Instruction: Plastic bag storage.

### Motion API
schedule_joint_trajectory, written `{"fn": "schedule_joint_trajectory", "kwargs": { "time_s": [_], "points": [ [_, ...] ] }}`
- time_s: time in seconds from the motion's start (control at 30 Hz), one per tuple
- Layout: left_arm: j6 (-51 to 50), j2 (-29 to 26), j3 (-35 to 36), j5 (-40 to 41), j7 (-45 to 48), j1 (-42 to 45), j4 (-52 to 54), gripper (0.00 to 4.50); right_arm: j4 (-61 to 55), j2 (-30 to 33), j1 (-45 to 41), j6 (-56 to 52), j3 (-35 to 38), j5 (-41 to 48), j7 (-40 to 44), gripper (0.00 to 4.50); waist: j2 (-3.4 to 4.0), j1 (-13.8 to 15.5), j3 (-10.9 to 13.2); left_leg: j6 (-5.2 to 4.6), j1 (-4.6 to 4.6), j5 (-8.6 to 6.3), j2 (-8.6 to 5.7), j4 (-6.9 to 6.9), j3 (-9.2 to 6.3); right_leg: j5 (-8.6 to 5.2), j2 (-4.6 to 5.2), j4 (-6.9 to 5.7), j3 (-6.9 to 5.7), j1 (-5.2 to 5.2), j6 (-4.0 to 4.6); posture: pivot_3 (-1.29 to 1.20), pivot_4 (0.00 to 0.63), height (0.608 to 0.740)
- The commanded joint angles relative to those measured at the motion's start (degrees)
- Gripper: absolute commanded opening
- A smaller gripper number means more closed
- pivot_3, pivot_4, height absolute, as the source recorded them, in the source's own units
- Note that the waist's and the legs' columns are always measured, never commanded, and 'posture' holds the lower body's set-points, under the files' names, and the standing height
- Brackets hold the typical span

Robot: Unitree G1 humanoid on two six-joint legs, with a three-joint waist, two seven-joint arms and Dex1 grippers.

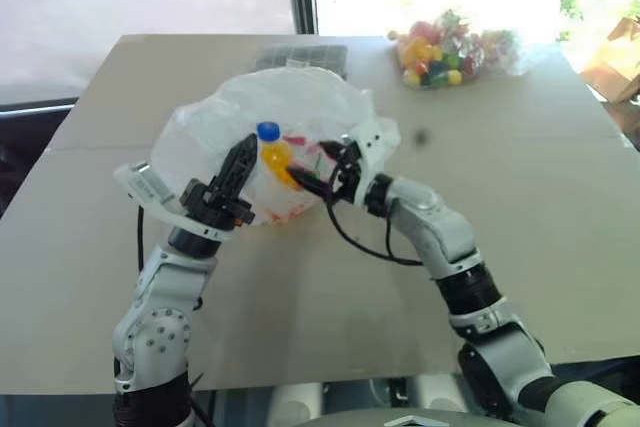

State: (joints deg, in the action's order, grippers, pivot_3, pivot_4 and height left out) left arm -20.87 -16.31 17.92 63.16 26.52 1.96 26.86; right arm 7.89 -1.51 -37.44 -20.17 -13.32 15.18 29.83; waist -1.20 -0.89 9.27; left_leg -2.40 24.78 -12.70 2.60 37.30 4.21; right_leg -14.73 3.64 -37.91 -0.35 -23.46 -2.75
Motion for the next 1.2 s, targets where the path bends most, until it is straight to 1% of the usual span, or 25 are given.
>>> {"fn": "schedule_joint_trajectory", "kwargs": {
  "time_s": [0.03,0.13,0.2,0.27,0.33,0.43,0.5,0.53,0.6,0.63,0.73,0.8,0.93,1.03,1.07,1.13,1.17,1.2],
  "points": [
    [0.8,0.1,0.1,0.2,0.2,0.2,2.0,0.00,-4.4,1.4,-2.8,4.2,0.5,0.8,4.8,4.42,0.00,0.0,0.0,0.00,0.00,0.00,0.01,0.00,-0.01,0.00,0.00,0.00,0.00,0.00,0.00,0.00,0.150,0.740],
    [0.7,0.1,0.0,0.2,0.2,0.3,2.1,0.00,-10.2,5.8,-2.6,1.2,0.6,3.8,10.5,4.42,0.00,0.0,0.0,0.00,0.01,0.00,0.06,-0.01,-0.01,0.00,-0.01,0.03,0.00,0.00,0.00,0.00,0.150,0.740],
    [0.7,0.1,0.0,0.1,0.2,0.5,1.9,0.00,-16.2,10.1,-1.7,-2.6,0.5,7.4,15.6,4.42,-0.01,0.2,0.0,-0.01,0.04,0.00,0.12,-0.01,-0.02,0.00,0.01,0.04,-0.01,0.01,-0.01,0.00,0.150,0.740],
    [0.7,0.1,-0.1,0.1,0.3,0.7,1.7,0.00,-22.5,13.9,-0.6,-7.2,1.7,12.4,18.7,4.42,-0.01,0.3,0.0,-0.01,0.04,-0.01,0.13,0.00,-0.04,0.00,0.03,0.04,-0.03,0.03,-0.01,0.00,0.150,0.740],
    [0.6,0.0,-0.2,0.0,0.3,1.0,1.4,0.00,-26.8,16.3,-0.1,-11.0,4.0,17.3,19.7,4.42,-0.02,0.2,0.0,-0.02,0.02,-0.01,0.13,0.00,-0.04,0.00,0.04,0.04,-0.03,0.04,-0.01,0.00,0.150,0.740],
    [0.4,-0.2,-0.4,0.0,0.7,1.7,0.5,0.00,-29.6,17.2,-0.5,-14.7,9.9,26.2,18.9,4.42,-0.03,0.1,0.0,-0.01,-0.01,-0.01,0.15,0.00,-0.05,0.00,0.01,0.00,-0.02,0.03,0.00,0.00,0.150,0.740],
    [0.3,-0.3,-0.5,-0.1,0.9,2.1,0.1,0.00,-29.8,17.6,-0.8,-15.4,12.1,28.1,17.4,4.42,-0.03,0.1,0.0,-0.02,-0.03,-0.01,0.16,0.00,-0.05,0.00,0.00,0.01,-0.02,0.04,0.00,0.00,0.150,0.740],
    [0.3,-0.4,-0.5,-0.2,1.2,2.3,-0.2,0.00,-29.0,17.4,-1.2,-14.4,12.8,27.0,15.9,4.42,-0.04,0.1,0.0,-0.02,-0.03,-0.01,0.15,0.00,-0.03,0.00,0.01,0.01,-0.01,0.04,0.00,0.00,0.150,0.740],
    [0.1,-0.5,-0.6,-0.3,1.4,2.7,-0.5,0.00,-26.5,17.7,-1.9,-10.9,13.4,21.9,12.4,4.42,-0.04,0.1,0.0,-0.02,-0.02,-0.01,0.12,0.00,-0.01,0.00,0.01,0.02,0.01,0.04,0.00,0.00,0.150,0.740],
    [0.1,-0.5,-0.5,-0.3,1.5,2.9,-0.7,0.00,-25.5,19.2,-1.5,-9.9,12.7,18.7,11.7,4.42,-0.03,0.1,0.0,-0.02,-0.02,-0.01,0.08,0.00,-0.01,0.00,0.01,0.02,0.01,0.04,0.00,0.00,0.150,0.740],
    [0.1,-0.6,-0.4,-0.3,1.8,3.0,-0.9,0.00,-24.1,25.2,2.3,-7.2,8.5,11.3,14.2,4.42,-0.05,0.5,0.0,-0.02,0.00,-0.01,-0.03,0.01,-0.02,0.00,0.02,0.04,0.00,0.04,0.00,0.00,0.150,0.740],
    [0.1,-0.6,-0.4,-0.4,1.8,2.9,-0.9,0.00,-23.2,27.0,4.2,-5.6,6.5,8.6,15.0,4.42,-0.06,0.4,0.0,-0.02,0.03,-0.01,-0.07,0.01,-0.02,-0.01,0.03,0.10,0.00,0.04,-0.01,0.00,0.150,0.740],
    [0.2,-0.4,-0.7,-0.6,1.9,2.4,-0.6,0.00,-22.1,26.6,5.6,-4.5,4.9,6.5,14.6,4.42,-0.05,0.0,0.0,-0.02,-0.01,-0.01,-0.03,0.00,0.02,-0.01,-0.03,0.05,0.05,0.02,-0.01,0.00,0.150,0.740],
    [0.3,-0.3,-0.7,-0.7,1.6,2.0,-0.1,0.00,-20.5,24.2,4.2,-3.7,5.0,4.6,11.8,4.42,-0.05,0.1,0.0,-0.01,-0.04,0.00,0.01,0.01,0.00,-0.01,-0.08,0.02,0.06,0.03,-0.01,0.00,0.150,0.740],
    [0.2,-0.3,-0.7,-0.8,1.6,1.8,0.1,0.00,-20.0,23.1,3.5,-3.6,5.7,4.7,10.7,4.20,-0.06,0.1,0.0,-0.01,-0.03,0.00,0.01,0.01,0.00,-0.01,-0.08,0.02,0.06,0.03,-0.01,0.00,0.150,0.740],
    [0.2,-0.4,-0.6,-0.8,1.6,1.5,0.3,0.00,-19.0,21.7,2.3,-3.5,7.0,5.3,9.8,3.53,-0.06,0.1,0.0,-0.01,-0.02,0.00,0.00,0.03,0.00,-0.01,-0.07,0.03,0.06,0.04,-0.01,0.00,0.150,0.740],
    [0.2,-0.4,-0.6,-0.9,1.6,1.3,0.4,0.00,-18.7,21.4,1.9,-3.5,7.5,5.5,9.7,3.17,-0.06,0.2,0.0,-0.01,-0.01,0.00,0.00,0.04,0.01,0.00,-0.06,0.04,0.07,0.03,-0.02,0.00,0.150,0.740],
    [0.2,-0.4,-0.5,-0.9,1.6,1.2,0.4,0.00,-18.5,21.3,1.7,-3.6,7.8,5.7,9.8,2.66,-0.06,0.3,0.0,-0.01,-0.01,0.00,0.00,0.04,0.01,0.00,-0.06,0.04,0.06,0.03,-0.01,0.00,0.150,0.740]
  ]
}}
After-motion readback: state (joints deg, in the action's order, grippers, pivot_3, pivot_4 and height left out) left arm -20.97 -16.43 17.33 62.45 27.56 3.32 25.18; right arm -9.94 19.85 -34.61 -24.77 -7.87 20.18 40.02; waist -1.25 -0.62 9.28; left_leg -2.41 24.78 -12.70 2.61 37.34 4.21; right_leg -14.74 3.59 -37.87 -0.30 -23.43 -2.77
